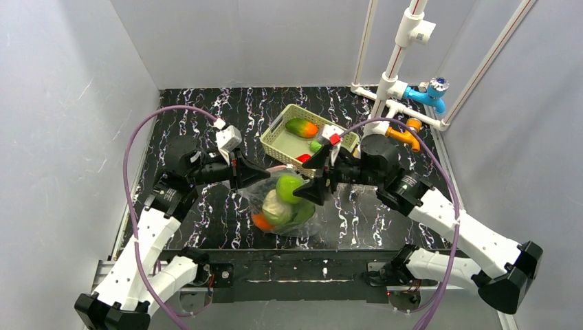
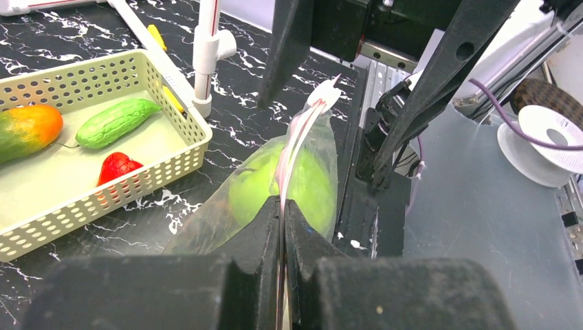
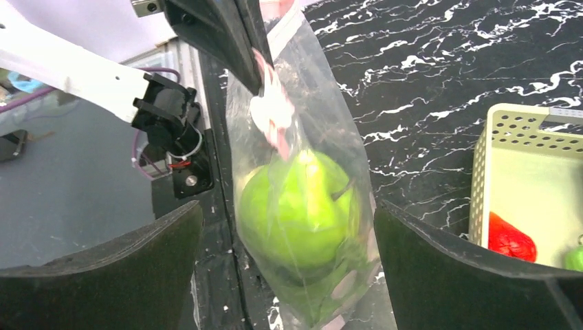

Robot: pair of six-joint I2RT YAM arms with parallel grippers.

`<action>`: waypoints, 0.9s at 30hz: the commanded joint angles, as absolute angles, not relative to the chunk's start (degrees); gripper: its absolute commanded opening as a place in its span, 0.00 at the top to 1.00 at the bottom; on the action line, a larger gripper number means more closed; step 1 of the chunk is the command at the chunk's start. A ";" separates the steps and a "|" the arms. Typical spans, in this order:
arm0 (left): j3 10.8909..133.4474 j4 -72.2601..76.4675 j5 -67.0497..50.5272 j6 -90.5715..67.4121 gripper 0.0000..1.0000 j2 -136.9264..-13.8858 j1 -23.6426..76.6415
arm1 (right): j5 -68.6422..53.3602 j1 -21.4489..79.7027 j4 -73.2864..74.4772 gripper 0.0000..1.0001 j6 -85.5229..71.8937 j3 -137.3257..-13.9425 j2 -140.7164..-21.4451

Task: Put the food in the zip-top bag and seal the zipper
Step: Zip the zipper food storage bag at the center of the board.

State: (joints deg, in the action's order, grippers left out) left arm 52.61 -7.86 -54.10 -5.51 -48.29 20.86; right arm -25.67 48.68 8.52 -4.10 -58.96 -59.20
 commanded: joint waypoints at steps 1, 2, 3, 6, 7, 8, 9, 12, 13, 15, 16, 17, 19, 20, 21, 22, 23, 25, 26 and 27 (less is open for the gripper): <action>52.94 -4.88 -54.09 -8.96 1.00 -48.32 21.09 | -35.23 45.88 -5.46 0.02 -10.25 -55.52 -55.93; 53.10 -4.46 -54.11 -9.44 1.00 -48.34 21.09 | -35.44 45.46 -5.50 0.02 -10.49 -55.67 -56.15; 53.19 -3.80 -54.13 -10.02 1.00 -48.34 21.09 | -35.96 45.07 -5.66 0.04 -10.80 -55.94 -56.49; 54.00 -3.02 -54.83 -10.68 1.00 -48.64 21.10 | -38.79 44.66 -6.95 0.17 -11.56 -57.24 -58.06; 54.17 -3.03 -54.85 -10.84 1.00 -48.74 21.09 | -39.10 44.58 -7.39 0.20 -11.92 -57.66 -58.60; 54.34 -3.06 -54.87 -11.10 1.00 -48.79 21.10 | -39.30 44.44 -7.73 0.23 -12.23 -58.11 -59.05; 54.45 -2.88 -55.13 -11.48 1.00 -48.84 21.10 | -39.59 44.30 -8.21 0.27 -12.41 -58.45 -59.42; 54.12 -1.71 -55.97 -13.03 1.00 -48.80 21.14 | -41.30 43.65 -10.29 0.39 -13.15 -58.87 -60.59; 54.11 -1.57 -56.07 -13.44 1.00 -48.74 21.18 | -42.27 43.33 -11.23 0.40 -13.82 -58.92 -61.27; 54.12 -1.47 -56.54 -13.64 1.00 -48.56 21.21 | -44.10 42.83 -12.11 0.40 -14.46 -59.50 -62.74; 54.09 -1.41 -56.67 -13.68 1.00 -48.44 21.22 | -44.66 42.67 -12.01 0.43 -14.63 -60.00 -63.45; 54.05 -1.33 -56.50 -13.88 1.00 -48.34 21.20 | -45.02 42.52 -12.03 0.50 -15.07 -60.41 -64.05; 54.13 -1.30 -55.84 -14.60 1.00 -48.37 21.23 | -45.66 42.45 -13.12 0.64 -16.29 -60.66 -64.75; 54.26 -1.29 -56.27 -14.92 1.00 -48.49 21.27 | -45.83 42.45 -14.26 0.69 -17.10 -60.38 -64.94; 54.41 -1.32 -56.57 -15.34 1.00 -48.55 21.34 | -45.93 42.43 -15.86 0.78 -18.11 -59.87 -65.14; 54.46 -1.34 -56.49 -15.89 1.00 -48.48 21.39 | -45.81 42.37 -16.89 0.91 -18.81 -59.52 -65.32; 54.51 -1.46 -56.22 -16.37 0.99 -48.29 21.37 | -45.26 42.28 -16.81 0.98 -18.92 -59.43 -65.44; 55.09 -2.64 -54.69 -16.86 0.69 -47.67 21.42 | -44.33 42.16 -16.93 0.99 -18.88 -59.10 -65.48; 55.68 -3.28 -53.96 -17.13 0.56 -47.49 21.58 | -44.39 42.08 -17.17 0.99 -19.15 -59.04 -65.70; 56.77 -3.63 -54.03 -17.32 0.51 -47.72 22.09 | -44.98 42.00 -17.06 0.99 -19.44 -59.41 -66.07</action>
